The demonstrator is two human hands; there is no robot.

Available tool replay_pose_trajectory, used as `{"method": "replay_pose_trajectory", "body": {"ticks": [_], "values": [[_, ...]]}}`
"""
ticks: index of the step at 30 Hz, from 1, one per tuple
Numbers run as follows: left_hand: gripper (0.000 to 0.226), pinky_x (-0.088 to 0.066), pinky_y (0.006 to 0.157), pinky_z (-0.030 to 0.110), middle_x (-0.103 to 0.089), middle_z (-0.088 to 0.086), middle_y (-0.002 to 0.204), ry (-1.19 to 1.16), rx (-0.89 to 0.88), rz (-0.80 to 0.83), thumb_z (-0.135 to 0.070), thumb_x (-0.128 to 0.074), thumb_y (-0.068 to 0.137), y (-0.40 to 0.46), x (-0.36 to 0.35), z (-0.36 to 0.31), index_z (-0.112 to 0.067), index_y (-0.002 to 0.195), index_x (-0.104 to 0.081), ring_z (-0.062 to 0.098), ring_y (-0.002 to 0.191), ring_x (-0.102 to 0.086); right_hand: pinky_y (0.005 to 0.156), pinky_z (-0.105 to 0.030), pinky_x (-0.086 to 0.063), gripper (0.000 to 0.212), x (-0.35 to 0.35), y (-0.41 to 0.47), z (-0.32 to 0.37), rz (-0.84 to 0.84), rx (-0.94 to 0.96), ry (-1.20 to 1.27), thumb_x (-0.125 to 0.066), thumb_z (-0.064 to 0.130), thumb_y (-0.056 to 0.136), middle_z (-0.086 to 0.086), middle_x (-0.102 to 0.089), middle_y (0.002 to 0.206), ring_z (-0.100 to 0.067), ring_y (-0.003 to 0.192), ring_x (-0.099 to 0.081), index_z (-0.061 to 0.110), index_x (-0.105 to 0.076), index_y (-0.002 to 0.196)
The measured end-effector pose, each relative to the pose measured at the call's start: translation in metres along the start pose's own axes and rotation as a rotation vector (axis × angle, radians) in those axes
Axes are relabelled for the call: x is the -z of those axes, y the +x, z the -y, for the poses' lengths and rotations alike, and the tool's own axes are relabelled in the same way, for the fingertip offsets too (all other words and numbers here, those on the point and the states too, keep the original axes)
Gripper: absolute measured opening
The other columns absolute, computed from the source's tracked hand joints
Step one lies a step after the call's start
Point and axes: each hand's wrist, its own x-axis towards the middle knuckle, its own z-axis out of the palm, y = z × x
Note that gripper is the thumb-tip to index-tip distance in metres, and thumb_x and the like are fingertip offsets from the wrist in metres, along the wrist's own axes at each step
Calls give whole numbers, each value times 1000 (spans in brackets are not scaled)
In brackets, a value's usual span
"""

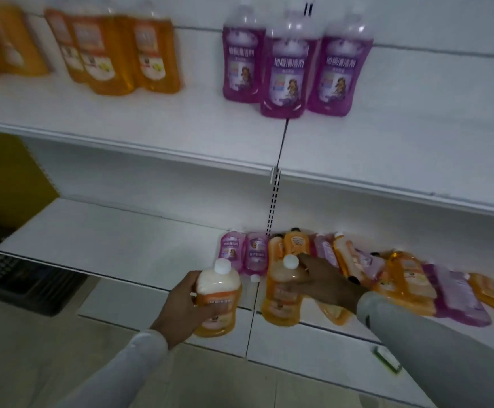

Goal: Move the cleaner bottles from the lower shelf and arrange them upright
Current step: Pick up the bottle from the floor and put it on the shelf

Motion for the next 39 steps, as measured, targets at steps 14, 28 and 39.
{"method": "replay_pose_trajectory", "body": {"ticks": [14,28,39], "values": [[49,-56,67,23,-71,-8,97,38,-343,-338,-21,-86,65,-72,76,-192,-25,107,-62,7,91,-67,64,-30,-53,49,163,-95,194,-135,560,-206,-74,61,68,0,-69,82,-12,71,-67,16,-67,86],[50,-58,71,27,-74,-2,98,-69,-418,-389,-20,-86,64,-54,227,-248,-21,108,-62,10,90,-70,64,-26,-56,30,184,-38,353,-289,650,-211,-75,49,74,4,-72,81,-8,71,-70,22,-66,82],[54,-58,68,24,-70,-3,105,-130,-458,-397,-20,-83,67,36,343,-216,-29,112,-56,8,93,-69,58,-14,-42,32,150,75,412,-405,508,-221,-74,54,74,11,-64,84,-6,77,-64,28,-59,86]]}}
